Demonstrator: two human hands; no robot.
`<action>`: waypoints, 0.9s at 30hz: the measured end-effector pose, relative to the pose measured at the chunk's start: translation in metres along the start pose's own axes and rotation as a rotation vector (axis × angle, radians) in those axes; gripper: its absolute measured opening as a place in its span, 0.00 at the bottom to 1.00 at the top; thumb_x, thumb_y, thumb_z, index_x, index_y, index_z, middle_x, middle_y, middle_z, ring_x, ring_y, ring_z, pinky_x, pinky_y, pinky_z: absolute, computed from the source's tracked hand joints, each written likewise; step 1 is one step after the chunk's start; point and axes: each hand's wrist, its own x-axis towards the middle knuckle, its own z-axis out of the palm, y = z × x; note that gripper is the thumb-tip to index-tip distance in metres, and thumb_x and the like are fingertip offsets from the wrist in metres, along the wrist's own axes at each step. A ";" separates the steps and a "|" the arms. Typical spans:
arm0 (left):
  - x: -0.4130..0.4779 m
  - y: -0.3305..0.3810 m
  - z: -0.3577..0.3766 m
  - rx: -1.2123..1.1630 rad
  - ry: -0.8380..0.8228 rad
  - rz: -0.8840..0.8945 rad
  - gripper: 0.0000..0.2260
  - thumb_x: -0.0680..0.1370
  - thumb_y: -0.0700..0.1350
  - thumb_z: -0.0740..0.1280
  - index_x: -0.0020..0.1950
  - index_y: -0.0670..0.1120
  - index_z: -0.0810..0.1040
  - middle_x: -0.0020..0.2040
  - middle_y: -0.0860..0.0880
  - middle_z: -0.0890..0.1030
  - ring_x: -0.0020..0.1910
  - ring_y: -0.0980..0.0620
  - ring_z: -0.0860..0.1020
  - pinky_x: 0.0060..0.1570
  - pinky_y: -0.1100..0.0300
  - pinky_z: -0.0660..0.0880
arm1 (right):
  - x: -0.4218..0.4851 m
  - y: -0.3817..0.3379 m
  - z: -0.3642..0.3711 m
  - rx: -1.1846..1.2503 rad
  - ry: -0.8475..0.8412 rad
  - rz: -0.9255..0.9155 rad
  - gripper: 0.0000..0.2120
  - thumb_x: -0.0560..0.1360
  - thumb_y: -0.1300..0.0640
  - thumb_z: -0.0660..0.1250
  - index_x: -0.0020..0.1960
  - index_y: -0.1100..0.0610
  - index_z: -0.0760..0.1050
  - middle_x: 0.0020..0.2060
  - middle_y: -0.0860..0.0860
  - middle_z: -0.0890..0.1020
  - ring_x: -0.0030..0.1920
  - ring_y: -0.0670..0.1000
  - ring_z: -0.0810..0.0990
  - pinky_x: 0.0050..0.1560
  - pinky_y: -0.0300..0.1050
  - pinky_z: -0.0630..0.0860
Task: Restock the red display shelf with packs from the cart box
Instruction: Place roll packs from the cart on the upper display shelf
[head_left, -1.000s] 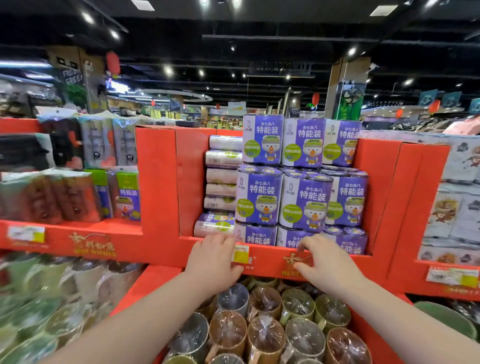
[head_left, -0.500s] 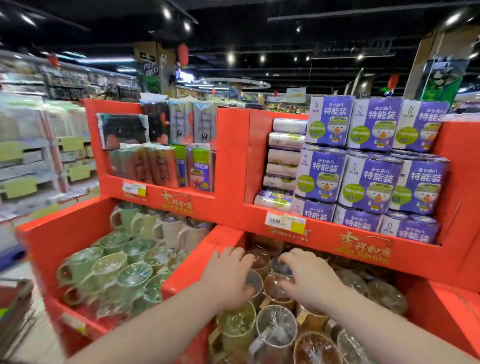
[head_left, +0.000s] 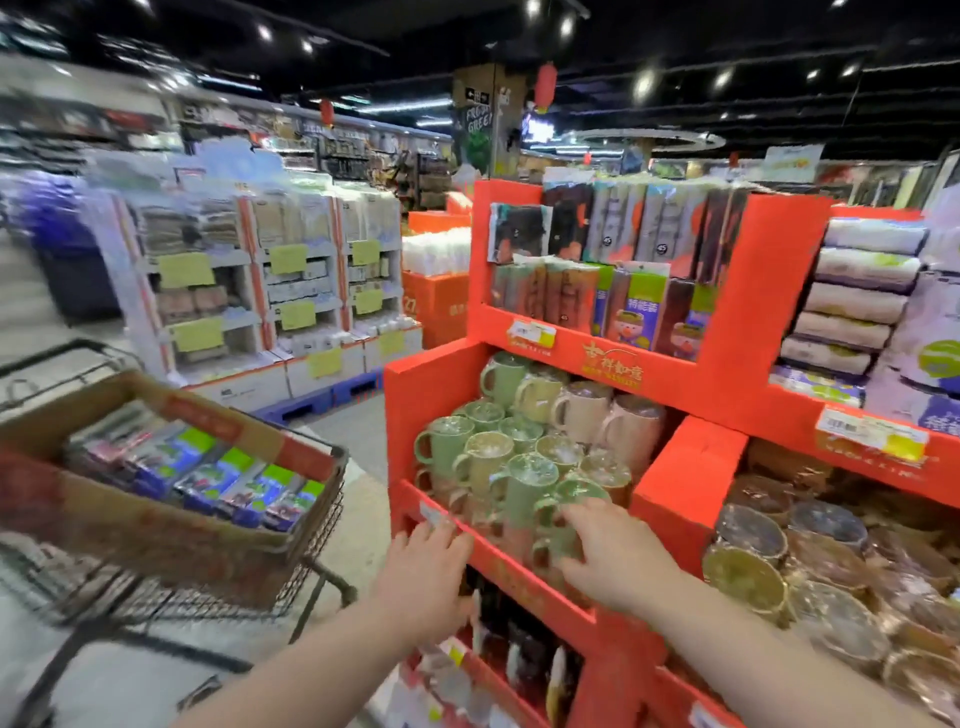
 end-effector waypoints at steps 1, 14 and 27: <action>-0.015 -0.018 0.007 -0.014 -0.026 -0.038 0.28 0.75 0.56 0.61 0.72 0.49 0.62 0.68 0.48 0.67 0.69 0.45 0.65 0.67 0.50 0.64 | 0.005 -0.019 0.003 0.012 -0.004 -0.019 0.20 0.75 0.46 0.61 0.65 0.53 0.69 0.60 0.52 0.74 0.63 0.56 0.72 0.60 0.48 0.70; -0.156 -0.174 0.075 -0.101 -0.231 -0.391 0.30 0.76 0.60 0.60 0.76 0.51 0.57 0.72 0.47 0.65 0.71 0.44 0.62 0.70 0.50 0.62 | 0.075 -0.218 0.029 0.130 -0.002 -0.285 0.23 0.74 0.49 0.64 0.69 0.51 0.67 0.66 0.51 0.72 0.66 0.55 0.71 0.63 0.49 0.71; -0.135 -0.304 0.085 -0.071 -0.297 -0.583 0.26 0.77 0.57 0.60 0.71 0.48 0.63 0.69 0.47 0.67 0.69 0.45 0.64 0.67 0.50 0.63 | 0.178 -0.319 0.134 0.059 -0.313 -0.481 0.22 0.76 0.48 0.61 0.69 0.50 0.65 0.65 0.51 0.72 0.65 0.55 0.70 0.62 0.48 0.69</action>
